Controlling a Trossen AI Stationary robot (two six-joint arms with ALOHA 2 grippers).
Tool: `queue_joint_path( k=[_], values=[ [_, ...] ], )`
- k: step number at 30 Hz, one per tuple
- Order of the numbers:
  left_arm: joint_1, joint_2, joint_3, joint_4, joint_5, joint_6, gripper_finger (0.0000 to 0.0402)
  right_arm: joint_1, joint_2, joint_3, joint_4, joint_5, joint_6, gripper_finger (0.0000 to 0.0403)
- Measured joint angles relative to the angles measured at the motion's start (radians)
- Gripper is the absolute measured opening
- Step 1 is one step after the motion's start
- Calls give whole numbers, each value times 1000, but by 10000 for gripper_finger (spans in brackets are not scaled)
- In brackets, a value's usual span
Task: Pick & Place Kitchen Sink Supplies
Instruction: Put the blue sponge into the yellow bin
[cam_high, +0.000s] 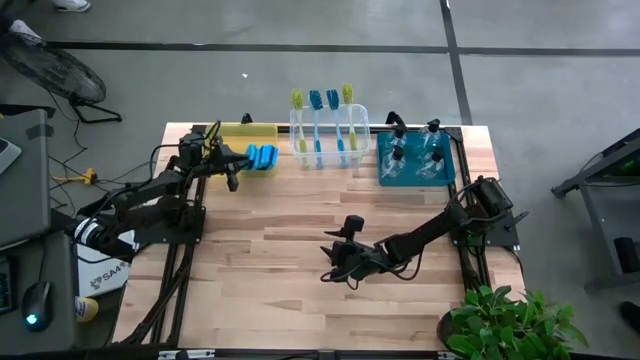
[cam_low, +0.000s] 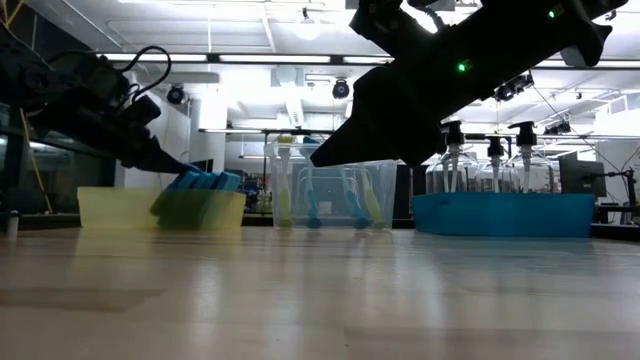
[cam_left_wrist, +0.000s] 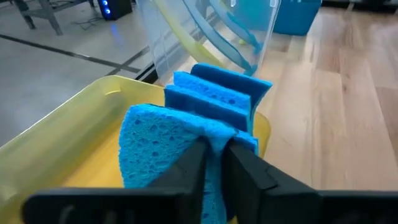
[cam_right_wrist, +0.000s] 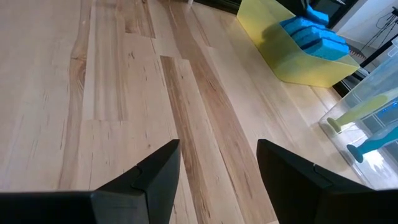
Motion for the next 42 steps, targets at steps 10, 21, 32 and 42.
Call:
queue_joint_path(
  k=[10,21,32,42],
  values=[
    [0,-16,0,23,55,-99,153,1,0,0,0,0,1,207],
    [0,-19,0,10,45,-147,160,1,0,0,0,0,19,206],
    [0,-19,0,4,57,-117,175,1,0,0,-3,-19,19,208],
    [0,-19,0,-28,-25,-127,205,1,0,0,-8,-18,19,209]
  ],
)
